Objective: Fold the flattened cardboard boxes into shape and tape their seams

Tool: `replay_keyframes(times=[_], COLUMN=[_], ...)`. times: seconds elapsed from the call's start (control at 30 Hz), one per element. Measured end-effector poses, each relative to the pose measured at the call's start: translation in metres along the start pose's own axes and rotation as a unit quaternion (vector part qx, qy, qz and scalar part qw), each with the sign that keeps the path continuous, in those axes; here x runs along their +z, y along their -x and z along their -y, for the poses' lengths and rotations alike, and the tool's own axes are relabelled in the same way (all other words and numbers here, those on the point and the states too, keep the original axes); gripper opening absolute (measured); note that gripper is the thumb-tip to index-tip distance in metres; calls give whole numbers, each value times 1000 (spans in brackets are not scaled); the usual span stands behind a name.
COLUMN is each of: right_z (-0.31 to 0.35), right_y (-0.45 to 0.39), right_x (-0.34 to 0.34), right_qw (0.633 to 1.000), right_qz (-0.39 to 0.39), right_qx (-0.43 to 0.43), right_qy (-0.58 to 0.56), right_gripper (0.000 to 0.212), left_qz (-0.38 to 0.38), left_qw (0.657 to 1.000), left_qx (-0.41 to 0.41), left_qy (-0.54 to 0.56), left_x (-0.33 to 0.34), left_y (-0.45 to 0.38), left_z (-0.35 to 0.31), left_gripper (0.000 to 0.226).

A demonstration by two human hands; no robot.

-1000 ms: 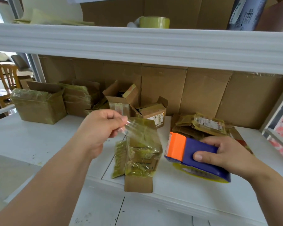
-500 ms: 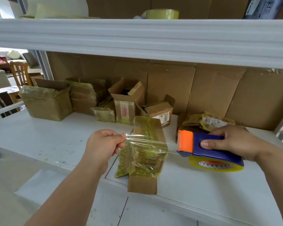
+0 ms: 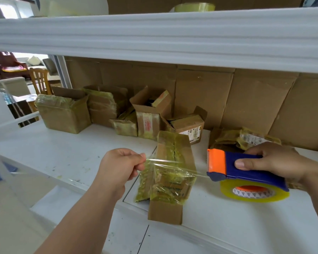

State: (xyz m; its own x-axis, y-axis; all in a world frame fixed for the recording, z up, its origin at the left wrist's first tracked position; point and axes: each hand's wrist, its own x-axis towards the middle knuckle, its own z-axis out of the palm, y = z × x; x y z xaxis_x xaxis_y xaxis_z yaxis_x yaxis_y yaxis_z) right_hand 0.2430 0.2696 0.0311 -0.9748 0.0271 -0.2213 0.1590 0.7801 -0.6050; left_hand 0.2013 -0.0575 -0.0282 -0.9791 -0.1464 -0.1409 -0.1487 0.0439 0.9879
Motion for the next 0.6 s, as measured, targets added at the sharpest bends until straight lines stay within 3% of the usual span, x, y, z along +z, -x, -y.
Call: replay_keyframes(times=[0.1,0.17,0.37,0.6], right_z=[-1,-5,-14,-20], right_y=[-7,-14,-24,-32], right_x=[2,5,18,36], right_qw=[999,999,998,998], right_qz=[28,31,38,59], right_qx=[3,5,25,8], right_qy=[29,41,47,2], right_gripper=[97,102,57,57], left_qz=[-2,-9,12,68], left_qw=[1000,999,996,986], left_qx=[-24,-38,-79,-102], left_qy=[9,14,-28,-109], left_x=[2,3,7,12], left_y=[0,0,2,6], left_z=[6,10,22,28], left_gripper=[14,14,15,24])
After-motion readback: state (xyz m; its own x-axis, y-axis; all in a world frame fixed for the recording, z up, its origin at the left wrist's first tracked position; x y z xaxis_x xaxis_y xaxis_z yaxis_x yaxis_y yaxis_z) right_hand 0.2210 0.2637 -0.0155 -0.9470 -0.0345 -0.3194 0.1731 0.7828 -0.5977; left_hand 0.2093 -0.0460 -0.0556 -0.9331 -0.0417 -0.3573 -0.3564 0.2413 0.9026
